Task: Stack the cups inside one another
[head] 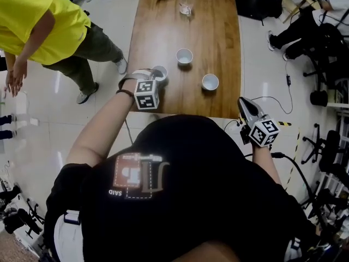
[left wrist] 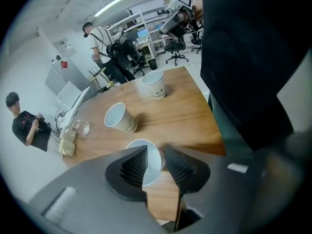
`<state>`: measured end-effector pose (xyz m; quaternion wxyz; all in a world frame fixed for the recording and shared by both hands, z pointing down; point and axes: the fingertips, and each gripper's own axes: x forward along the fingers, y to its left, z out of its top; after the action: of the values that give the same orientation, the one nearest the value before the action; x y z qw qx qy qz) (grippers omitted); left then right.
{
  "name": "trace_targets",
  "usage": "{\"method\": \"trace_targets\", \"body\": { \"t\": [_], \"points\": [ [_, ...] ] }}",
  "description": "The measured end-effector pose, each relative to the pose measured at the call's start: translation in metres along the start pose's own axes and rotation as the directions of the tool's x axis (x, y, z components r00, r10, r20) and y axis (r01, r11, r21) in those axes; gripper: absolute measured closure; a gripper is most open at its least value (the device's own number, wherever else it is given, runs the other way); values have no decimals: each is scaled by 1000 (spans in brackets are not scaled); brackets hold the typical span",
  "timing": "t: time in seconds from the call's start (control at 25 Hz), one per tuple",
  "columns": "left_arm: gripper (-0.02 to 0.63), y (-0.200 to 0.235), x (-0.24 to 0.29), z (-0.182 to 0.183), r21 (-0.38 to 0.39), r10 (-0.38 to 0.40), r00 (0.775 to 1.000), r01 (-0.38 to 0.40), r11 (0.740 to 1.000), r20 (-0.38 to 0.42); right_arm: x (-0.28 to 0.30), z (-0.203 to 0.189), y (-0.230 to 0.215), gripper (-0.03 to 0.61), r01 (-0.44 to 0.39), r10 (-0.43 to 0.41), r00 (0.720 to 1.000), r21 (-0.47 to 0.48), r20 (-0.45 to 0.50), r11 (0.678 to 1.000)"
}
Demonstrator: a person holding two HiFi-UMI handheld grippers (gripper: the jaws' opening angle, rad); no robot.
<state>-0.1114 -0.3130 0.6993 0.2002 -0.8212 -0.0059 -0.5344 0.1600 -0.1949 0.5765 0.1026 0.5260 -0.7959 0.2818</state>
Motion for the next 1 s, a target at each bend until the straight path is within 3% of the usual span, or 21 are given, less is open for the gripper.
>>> {"method": "trace_targets", "body": {
  "t": [0.28, 0.44, 0.6, 0.8, 1.0],
  "points": [
    [542, -3, 15, 1, -15, -62, 994, 61, 998, -88, 2, 0, -12, 565, -4, 4, 1000, 14, 6, 1000],
    [595, -8, 17, -6, -42, -65, 993, 61, 997, -101, 7, -3, -10, 565, -16, 16, 1000, 7, -1, 1000],
    [603, -9, 9, -3, -69, -72, 993, 66, 995, -93, 8, 1, -9, 565, -30, 30, 1000, 4, -2, 1000],
    [603, 9, -21, 29, -52, -31, 999, 30, 998, -31, 13, 5, -8, 563, -43, 42, 999, 1, 15, 999],
    [603, 26, -49, 106, 46, -34, 994, 29, 999, 99, 8, 4, -15, 565, -30, 30, 999, 12, 42, 999]
  ]
}}
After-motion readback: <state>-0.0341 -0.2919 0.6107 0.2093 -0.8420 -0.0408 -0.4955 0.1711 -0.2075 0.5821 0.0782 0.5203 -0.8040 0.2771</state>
